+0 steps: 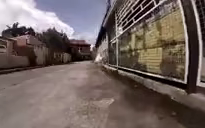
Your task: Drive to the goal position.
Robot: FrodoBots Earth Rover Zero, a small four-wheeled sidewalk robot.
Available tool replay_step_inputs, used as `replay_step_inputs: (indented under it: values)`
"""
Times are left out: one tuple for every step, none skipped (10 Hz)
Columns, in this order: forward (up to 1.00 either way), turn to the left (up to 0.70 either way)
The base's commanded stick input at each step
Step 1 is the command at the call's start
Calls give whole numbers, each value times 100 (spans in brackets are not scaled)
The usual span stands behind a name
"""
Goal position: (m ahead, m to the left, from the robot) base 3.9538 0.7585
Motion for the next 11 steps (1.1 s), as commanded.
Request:
replay_step_inputs:
  values:
    - [70,0]
    - [70,0]
    - [70,0]
    - [70,0]
    - [70,0]
    - [76,5]
    - [84,11]
    - [85,27]
    - [85,34]
    - [85,34]
    - [85,21]
